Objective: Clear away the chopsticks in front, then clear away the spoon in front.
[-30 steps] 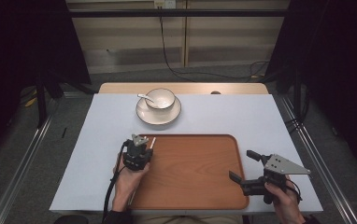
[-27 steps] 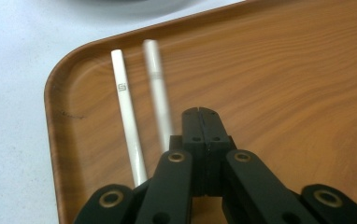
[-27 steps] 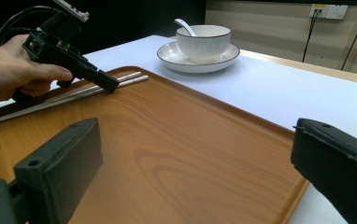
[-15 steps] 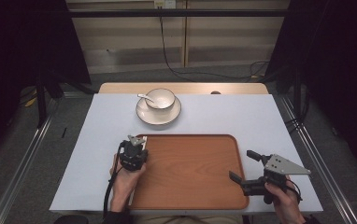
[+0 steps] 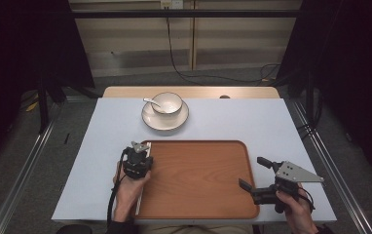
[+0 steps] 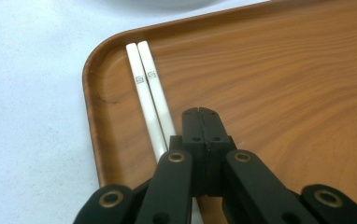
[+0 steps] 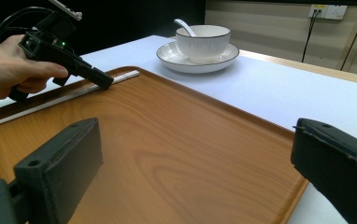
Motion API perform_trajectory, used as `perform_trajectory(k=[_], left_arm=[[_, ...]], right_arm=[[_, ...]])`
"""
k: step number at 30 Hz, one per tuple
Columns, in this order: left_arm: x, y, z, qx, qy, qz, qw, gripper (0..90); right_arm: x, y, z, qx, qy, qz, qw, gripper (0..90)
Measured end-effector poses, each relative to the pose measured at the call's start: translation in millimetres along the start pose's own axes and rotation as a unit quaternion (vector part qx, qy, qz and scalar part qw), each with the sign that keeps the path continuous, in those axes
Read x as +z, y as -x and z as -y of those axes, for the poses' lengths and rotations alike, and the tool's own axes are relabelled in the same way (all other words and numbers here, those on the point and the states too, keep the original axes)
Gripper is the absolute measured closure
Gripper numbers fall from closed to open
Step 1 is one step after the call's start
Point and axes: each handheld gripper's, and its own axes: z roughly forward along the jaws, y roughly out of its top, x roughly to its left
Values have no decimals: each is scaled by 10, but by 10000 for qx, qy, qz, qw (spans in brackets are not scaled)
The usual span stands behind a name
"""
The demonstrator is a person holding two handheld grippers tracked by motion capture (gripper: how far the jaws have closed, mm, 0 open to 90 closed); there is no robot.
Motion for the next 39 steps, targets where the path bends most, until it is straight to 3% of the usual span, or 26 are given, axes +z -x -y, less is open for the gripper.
perform_trajectory(k=[7,8,9,11,12,13,14,15,17,18,19,20,21,24,25,28,29,31,34,36,37,38,39], left_arm=[[-53,-15,-1,177,470,-4,9987,878],[-64,-26,-4,164,558,114,9982,878],[-78,-55,-22,123,703,300,9970,834],[-80,-64,-29,96,763,284,9966,743],[-77,-95,-45,-41,795,415,9960,743],[-69,-135,-67,-120,790,461,9957,668],[-58,-143,-81,-103,810,292,9962,577],[-45,-203,-109,-157,870,471,9950,508],[-46,-225,-124,-146,915,452,9947,418],[-40,-236,-145,-30,993,284,9946,418],[-39,-252,-156,3,1066,312,9938,314],[-34,-285,-178,-58,1155,475,9922,314],[-31,-313,-215,48,1252,475,9910,231],[-30,-326,-275,105,1199,299,9923,203],[-25,-323,-290,109,1248,276,9917,140],[-17,-375,-367,18,1377,407,9896,137],[-12,-394,-401,55,1527,341,9877,111],[-8,-400,-414,123,1620,312,9862,111],[14,-453,-479,147,1614,482,9856,112],[24,-486,-525,222,1650,483,9849,102],[14,-515,-584,407,1620,589,9842,87],[14,-515,-584,407,1620,589,9842,76],[5,-538,-666,426,1781,574,9814,69]], right_arm=[[8,4,-3,6,8,24,10000,20],[8,4,-3,6,8,24,10000,20],[9,8,-4,0,-11,43,10000,20],[10,10,-4,4,2,16,10000,20],[10,10,-4,4,2,16,10000,20],[8,6,-5,25,-8,31,10000,20],[9,4,-5,25,12,24,10000,20],[9,5,-4,3,3,8,10000,20],[9,3,-4,2,6,14,10000,20],[9,3,-4,2,6,14,10000,20],[7,4,-5,33,-7,37,10000,20],[7,4,-5,33,-7,37,10000,20],[9,6,-4,34,6,19,10000,20],[10,3,-4,24,16,32,10000,20],[10,2,-4,31,10,23,10000,20],[7,5,-3,18,-10,46,10000,20],[5,0,-4,31,13,6,10000,20],[7,0,-3,22,15,4,10000,20],[-6,4,-6,6,44,20,10000,20],[-7,6,-4,30,56,38,10000,20],[-12,5,-6,28,48,41,10000,20],[-12,5,-6,28,48,41,10000,20],[-3,10,-5,36,45,33,10000,20]])
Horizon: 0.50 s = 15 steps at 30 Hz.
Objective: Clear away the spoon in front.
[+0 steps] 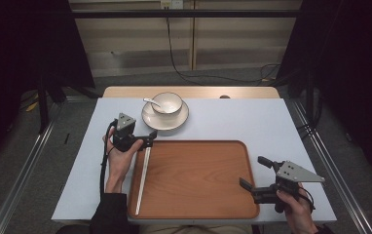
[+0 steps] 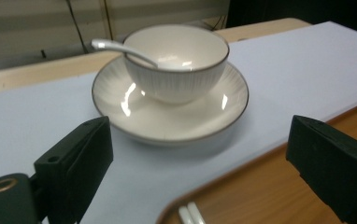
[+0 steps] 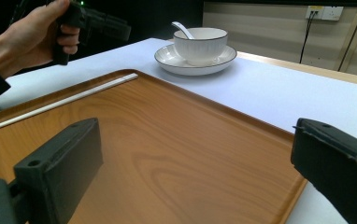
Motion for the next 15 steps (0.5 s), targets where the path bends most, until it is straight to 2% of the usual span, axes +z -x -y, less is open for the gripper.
perform_trajectory(k=[3,5,7,8,12,14,15], left_arm=[[29,-45,-66,13,-18,66,10000,69],[71,-67,-132,90,-62,-9,9999,71],[131,-98,-184,178,29,-16,9998,83],[195,-147,-225,103,-56,-13,9999,98],[263,-202,-274,159,-150,-56,9997,108],[338,-296,-334,46,-166,-5,9999,112],[338,-296,-334,46,-166,-5,9999,112]], right_arm=[[3,3,-1,-8,3,0,10000,20],[5,4,-1,-6,5,-2,10000,20],[3,-1,-2,3,12,-3,10000,20],[2,-2,-1,10,12,-2,10000,20],[0,-6,-2,-9,31,-21,10000,20],[2,-9,0,-29,14,-38,10000,20],[2,-9,0,-29,14,-38,10000,20]])
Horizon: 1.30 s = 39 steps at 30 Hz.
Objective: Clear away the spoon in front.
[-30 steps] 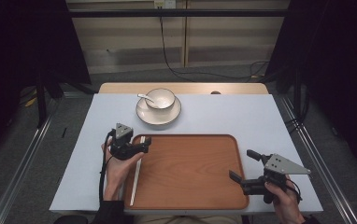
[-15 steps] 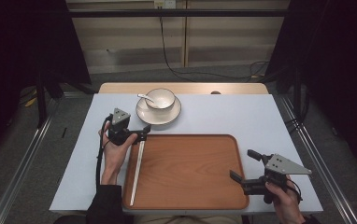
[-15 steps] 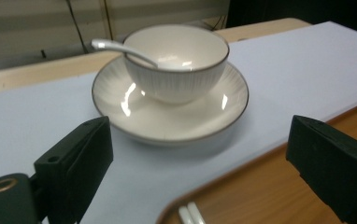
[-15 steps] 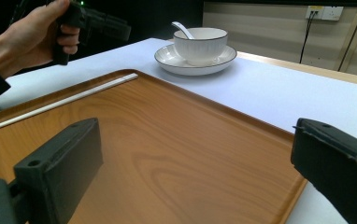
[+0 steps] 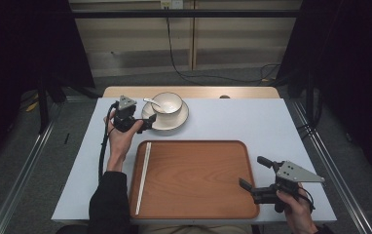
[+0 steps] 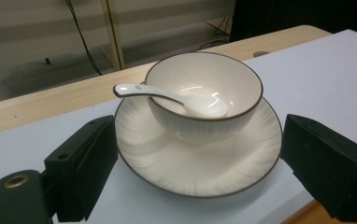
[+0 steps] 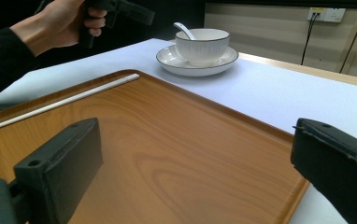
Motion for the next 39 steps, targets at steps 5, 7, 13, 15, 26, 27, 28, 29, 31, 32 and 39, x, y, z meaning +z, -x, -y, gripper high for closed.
perform_trajectory(k=[5,7,13,15,26,27,28,29,31,32,39], left_arm=[[169,-98,-114,70,-119,-109,9998,110],[239,-129,-152,65,-151,-9,9999,101],[456,-258,-282,70,-241,-31,9997,96],[575,-324,-315,147,-285,-34,9995,149],[805,-307,-367,652,-502,-89,9966,348],[820,-303,-358,633,-524,-70,9966,348],[831,-303,-349,633,-557,-56,9964,349],[843,-311,-335,602,-582,-67,9965,352],[849,-330,-318,543,-640,38,9965,360],[845,-337,-310,556,-705,80,9959,364],[813,-355,-293,477,-838,148,9952,373]], right_arm=[[-9,-7,2,-35,23,-16,10000,20],[-9,-8,1,-39,32,-24,10000,20],[-6,-9,1,-76,-14,-47,10000,20],[-5,-8,4,-73,-12,-44,10000,20],[-9,-9,5,-85,-34,-72,9999,20],[-9,-7,4,-80,-25,-76,9999,20],[-10,-6,4,-76,-42,-90,9999,20],[-8,-5,4,-78,-48,-91,9999,20],[-8,-5,4,-75,-48,-94,9999,20],[-9,-6,4,-86,-52,-100,9999,21],[-7,-9,4,-78,-59,-97,9999,20]])
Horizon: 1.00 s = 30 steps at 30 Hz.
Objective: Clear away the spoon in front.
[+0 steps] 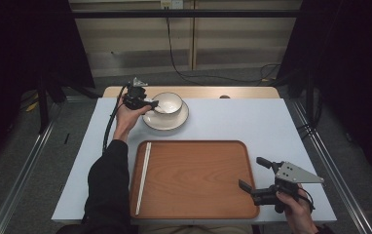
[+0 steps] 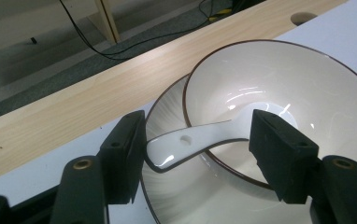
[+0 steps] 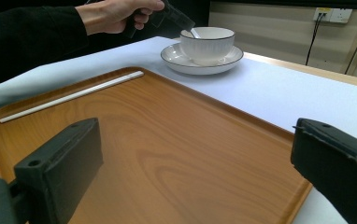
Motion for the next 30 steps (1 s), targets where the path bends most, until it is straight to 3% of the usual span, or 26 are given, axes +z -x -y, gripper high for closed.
perform_trajectory(k=[6,9,10,16,19,23,25,28,30], left_arm=[[-9,5,8,4,-45,115,9999,415],[-1,11,28,-110,-75,181,9997,457],[-16,6,33,-71,-193,203,9996,457],[-88,3,73,-466,-237,355,9980,526],[-84,-7,68,-485,-265,414,9976,523],[-20,-13,61,-666,-153,538,9962,466],[17,-15,49,-623,-233,516,9965,437],[75,7,34,-730,-243,515,9957,406],[86,-1,36,-637,-304,532,9961,405]], right_arm=[[7,5,1,4,-1,-31,10000,20],[10,-2,2,5,9,50,10000,20],[11,-1,2,5,22,32,10000,20],[11,0,3,-4,-11,28,10000,20],[13,1,4,-6,-26,33,10000,20],[14,-1,4,-17,-30,25,10000,20],[16,1,6,-12,-37,25,10000,20],[15,1,6,27,-39,35,10000,20],[14,4,6,19,-45,31,10000,20]])
